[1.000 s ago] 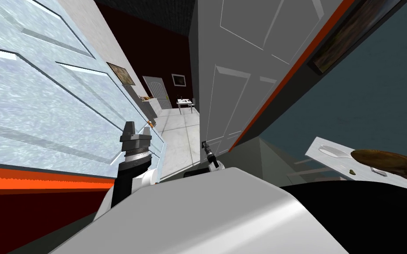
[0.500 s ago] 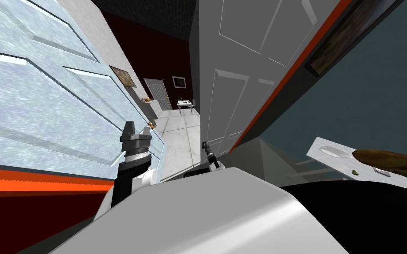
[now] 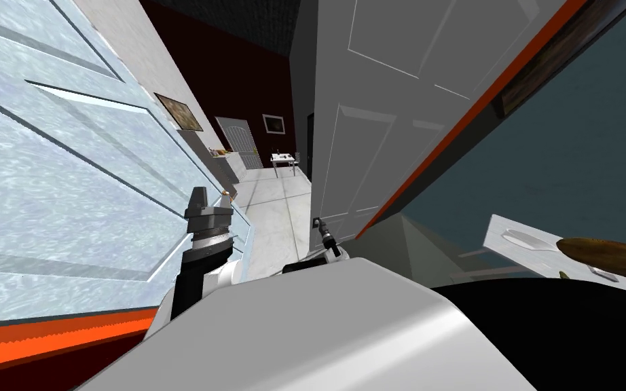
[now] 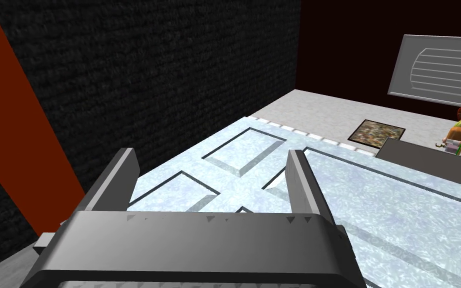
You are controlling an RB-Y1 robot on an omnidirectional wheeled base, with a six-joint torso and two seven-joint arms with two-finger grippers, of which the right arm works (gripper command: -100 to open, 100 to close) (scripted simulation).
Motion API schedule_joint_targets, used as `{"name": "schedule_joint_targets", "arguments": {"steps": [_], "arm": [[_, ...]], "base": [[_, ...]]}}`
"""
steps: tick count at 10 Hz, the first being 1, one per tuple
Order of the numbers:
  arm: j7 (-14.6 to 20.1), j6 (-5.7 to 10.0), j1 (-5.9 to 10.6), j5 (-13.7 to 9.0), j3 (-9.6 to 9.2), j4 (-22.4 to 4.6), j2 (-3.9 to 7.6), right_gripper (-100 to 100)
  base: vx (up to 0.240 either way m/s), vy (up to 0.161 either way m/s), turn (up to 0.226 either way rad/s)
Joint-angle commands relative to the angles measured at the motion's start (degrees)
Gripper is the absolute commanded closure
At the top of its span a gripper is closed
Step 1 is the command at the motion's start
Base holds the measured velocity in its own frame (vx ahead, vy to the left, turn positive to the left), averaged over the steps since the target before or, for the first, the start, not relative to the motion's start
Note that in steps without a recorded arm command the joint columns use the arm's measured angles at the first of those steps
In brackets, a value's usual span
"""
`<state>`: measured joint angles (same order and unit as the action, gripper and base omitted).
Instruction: Push the door open
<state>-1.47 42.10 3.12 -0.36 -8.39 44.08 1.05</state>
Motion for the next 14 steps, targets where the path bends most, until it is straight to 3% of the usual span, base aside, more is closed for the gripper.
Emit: {"name": "schedule_joint_targets", "arguments": {"steps": [1,2,6,9,11,14], "arm": [[-0.34,1.22,0.55,-0.72,1.67,-1.15,1.05,100],[-0.22,0.26,-0.5,-0.49,0.84,0.54,1.09,-100],[-0.05,0.42,-0.97,-0.73,0.72,1.05,0.92,-100],[0.14,0.6,-1.51,-1.0,0.59,1.64,-1.02,-100],[0.07,0.59,-1.44,-1.02,0.77,1.6,0.36,-100],[-0.04,0.9,-1.35,-1.11,1.02,1.35,1.03,-100]], "base": [[0.22,0.081,-0.132],[-0.016,0.081,-0.071],[-0.175,0.017,-0.023],[-0.224,0.031,-0.043],[0.0,0.009,0.009],[0.17,0.037,0.02]]}}
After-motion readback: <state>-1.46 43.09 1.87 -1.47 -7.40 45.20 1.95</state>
